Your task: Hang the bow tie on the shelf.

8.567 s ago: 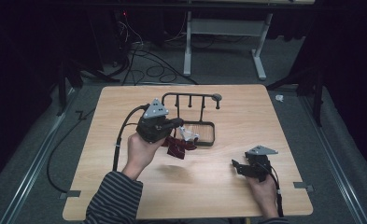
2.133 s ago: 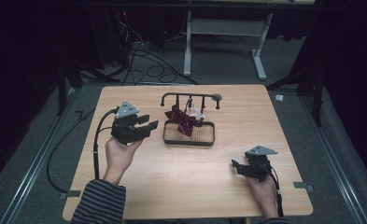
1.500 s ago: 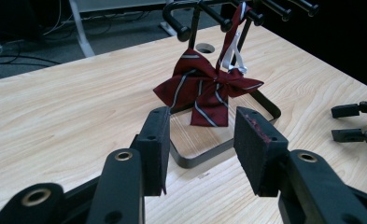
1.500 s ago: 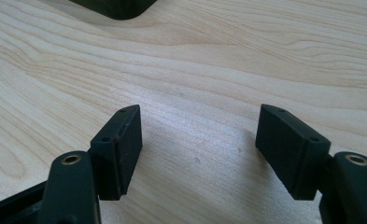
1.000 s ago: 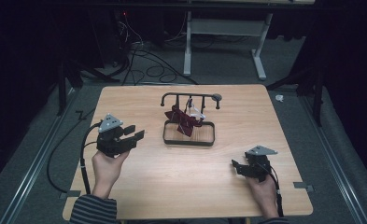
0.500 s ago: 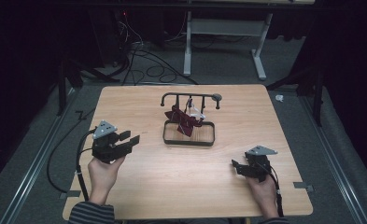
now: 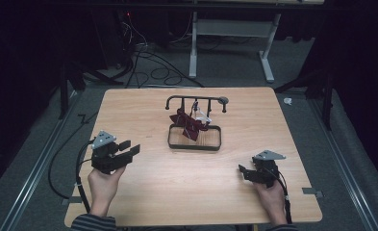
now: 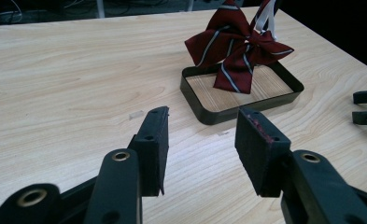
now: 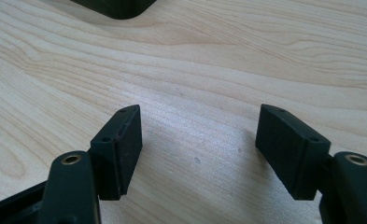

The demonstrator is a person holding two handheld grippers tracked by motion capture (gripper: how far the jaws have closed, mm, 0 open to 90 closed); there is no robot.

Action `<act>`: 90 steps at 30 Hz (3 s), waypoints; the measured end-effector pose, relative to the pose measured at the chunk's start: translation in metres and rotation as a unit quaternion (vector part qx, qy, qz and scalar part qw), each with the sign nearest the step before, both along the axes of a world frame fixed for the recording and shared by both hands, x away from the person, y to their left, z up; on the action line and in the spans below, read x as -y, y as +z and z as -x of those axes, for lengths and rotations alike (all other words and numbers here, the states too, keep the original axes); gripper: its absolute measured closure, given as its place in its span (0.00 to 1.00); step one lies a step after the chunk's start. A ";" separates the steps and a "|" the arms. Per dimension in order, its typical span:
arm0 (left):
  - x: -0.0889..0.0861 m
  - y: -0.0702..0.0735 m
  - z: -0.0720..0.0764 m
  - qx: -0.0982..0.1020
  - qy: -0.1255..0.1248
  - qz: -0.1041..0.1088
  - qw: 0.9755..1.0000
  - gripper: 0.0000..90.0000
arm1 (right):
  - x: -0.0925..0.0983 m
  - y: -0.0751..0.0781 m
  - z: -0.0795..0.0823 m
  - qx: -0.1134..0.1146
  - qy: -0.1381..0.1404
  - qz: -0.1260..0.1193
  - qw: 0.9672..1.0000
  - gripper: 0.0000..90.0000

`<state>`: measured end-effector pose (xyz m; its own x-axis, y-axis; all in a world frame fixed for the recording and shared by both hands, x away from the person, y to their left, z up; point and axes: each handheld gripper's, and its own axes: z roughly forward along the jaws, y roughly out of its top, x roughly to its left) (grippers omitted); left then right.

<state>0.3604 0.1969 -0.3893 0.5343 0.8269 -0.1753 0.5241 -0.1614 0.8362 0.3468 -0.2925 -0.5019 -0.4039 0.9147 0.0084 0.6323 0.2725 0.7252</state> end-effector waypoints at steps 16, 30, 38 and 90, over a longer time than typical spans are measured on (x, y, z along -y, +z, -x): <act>-0.003 -0.015 0.002 -0.016 0.011 0.000 1.000 0.61 | 0.000 0.000 0.000 0.000 0.000 0.001 1.000 0.36; -0.006 -0.033 0.003 -0.035 0.023 -0.008 0.999 0.60 | 0.000 0.000 0.000 0.000 0.000 0.001 1.000 0.36; -0.007 -0.043 0.003 -0.042 0.030 -0.010 0.999 0.60 | 0.000 0.000 0.000 0.000 0.000 0.001 1.000 0.36; -0.001 -0.093 -0.004 -0.079 0.048 -0.047 0.995 0.57 | 0.000 0.000 0.000 0.000 0.000 0.001 1.000 0.37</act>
<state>0.3648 0.1981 -0.4823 0.4244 0.8895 -0.1697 0.6639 -0.1782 0.7263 0.3467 -0.2922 -0.5020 -0.4031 0.9151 0.0061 0.6325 0.2738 0.7245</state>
